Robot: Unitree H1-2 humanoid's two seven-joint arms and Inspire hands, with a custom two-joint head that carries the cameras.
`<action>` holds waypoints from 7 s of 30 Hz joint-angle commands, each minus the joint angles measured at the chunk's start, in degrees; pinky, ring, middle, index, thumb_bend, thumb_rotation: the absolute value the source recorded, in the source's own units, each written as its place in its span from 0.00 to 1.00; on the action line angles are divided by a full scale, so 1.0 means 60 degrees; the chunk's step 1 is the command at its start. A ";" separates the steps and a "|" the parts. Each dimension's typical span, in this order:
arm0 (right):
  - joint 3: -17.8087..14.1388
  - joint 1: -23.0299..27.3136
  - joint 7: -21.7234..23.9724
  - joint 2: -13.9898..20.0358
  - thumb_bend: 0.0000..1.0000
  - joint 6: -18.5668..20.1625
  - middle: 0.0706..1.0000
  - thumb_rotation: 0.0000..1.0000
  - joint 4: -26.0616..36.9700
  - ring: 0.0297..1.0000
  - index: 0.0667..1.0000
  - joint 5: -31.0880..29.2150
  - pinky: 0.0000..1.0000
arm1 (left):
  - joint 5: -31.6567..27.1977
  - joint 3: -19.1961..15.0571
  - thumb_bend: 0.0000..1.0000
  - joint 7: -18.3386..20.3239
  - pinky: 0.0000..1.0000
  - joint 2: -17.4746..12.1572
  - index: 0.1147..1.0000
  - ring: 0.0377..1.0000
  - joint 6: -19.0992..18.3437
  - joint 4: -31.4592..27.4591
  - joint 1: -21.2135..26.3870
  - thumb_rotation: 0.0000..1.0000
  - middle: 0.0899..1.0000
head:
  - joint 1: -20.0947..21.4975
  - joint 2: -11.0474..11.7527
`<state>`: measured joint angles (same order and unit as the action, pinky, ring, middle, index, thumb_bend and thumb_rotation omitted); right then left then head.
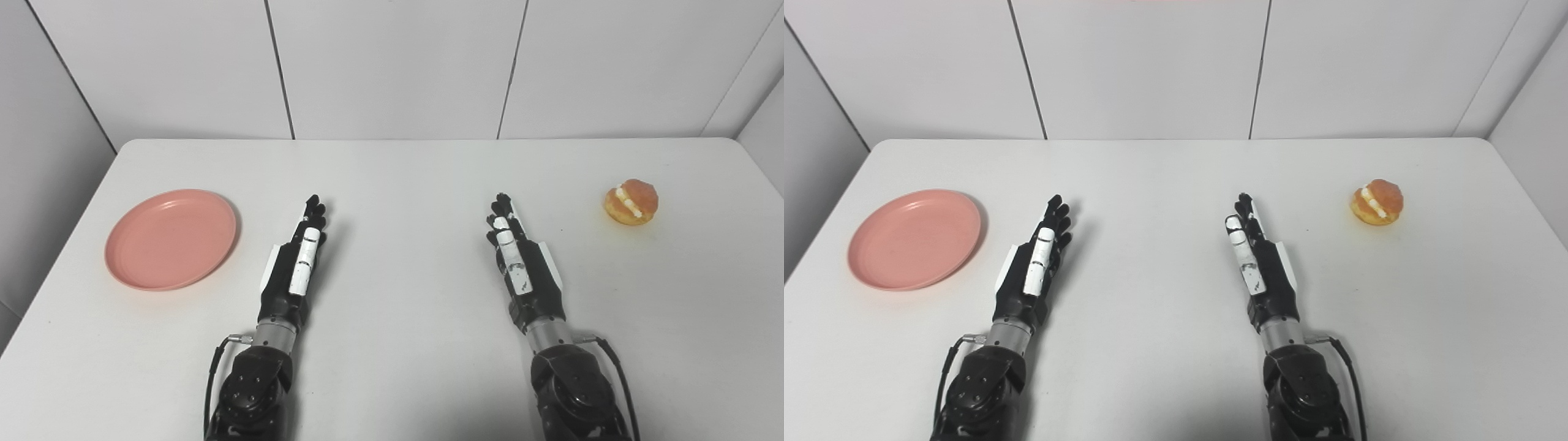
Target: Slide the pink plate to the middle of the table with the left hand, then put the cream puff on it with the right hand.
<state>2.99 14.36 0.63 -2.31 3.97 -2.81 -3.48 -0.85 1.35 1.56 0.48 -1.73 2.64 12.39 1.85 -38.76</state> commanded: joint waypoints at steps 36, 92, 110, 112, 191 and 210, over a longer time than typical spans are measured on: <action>-0.0143 -0.0052 0.0284 0.0163 0.59 -0.0064 1.00 0.89 0.0436 1.00 1.00 -0.0131 1.00 | 0.0337 0.0147 0.58 -0.0203 1.00 0.0078 1.00 1.00 0.0443 0.0079 0.0304 1.00 1.00 | -0.1913 0.0669; -0.0538 0.0027 0.0985 0.0518 0.61 -0.1223 1.00 0.85 -0.0739 1.00 1.00 -0.0530 1.00 | -0.1070 -0.4051 0.60 -0.2641 0.69 -0.2445 0.59 0.64 0.1882 0.2604 0.3295 1.00 0.62 | -0.3384 0.1468; -0.0658 0.0110 0.1164 0.0774 0.54 -0.1261 1.00 0.84 -0.0827 1.00 1.00 -0.0779 1.00 | -0.1820 -0.4318 0.62 -0.2517 0.69 -0.2977 0.65 0.69 0.0116 0.1515 0.2731 1.00 0.67 | -0.3654 0.1434; -0.0663 0.0134 0.1126 0.0791 0.54 -0.1426 1.00 0.85 -0.0951 1.00 1.00 -0.0728 1.00 | -0.1784 -0.4372 0.62 -0.2513 0.69 -0.3076 0.66 0.69 -0.0064 0.1468 0.2587 1.00 0.68 | -0.3683 0.1423; -0.0677 0.0363 0.0780 0.0403 0.53 -0.1910 0.99 0.81 -0.1196 0.98 0.98 -0.0501 1.00 | -0.3109 -0.2776 0.61 -0.0219 0.89 -0.2180 0.85 0.89 -0.1504 0.1815 0.2188 1.00 0.86 | -0.2001 0.1378; -0.0397 0.0393 0.0125 0.0051 0.59 -0.1617 0.96 0.78 -0.0941 0.96 0.96 0.0327 0.97 | -0.2409 -0.1656 0.54 0.0143 0.96 -0.1257 0.92 0.95 -0.1252 0.0779 0.1574 1.00 0.93 | -0.0455 0.1122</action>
<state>0.30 16.33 1.70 -1.41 -4.85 -9.32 -1.89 -15.32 -9.44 1.05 -7.58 -11.36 8.90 21.30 -0.89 -31.99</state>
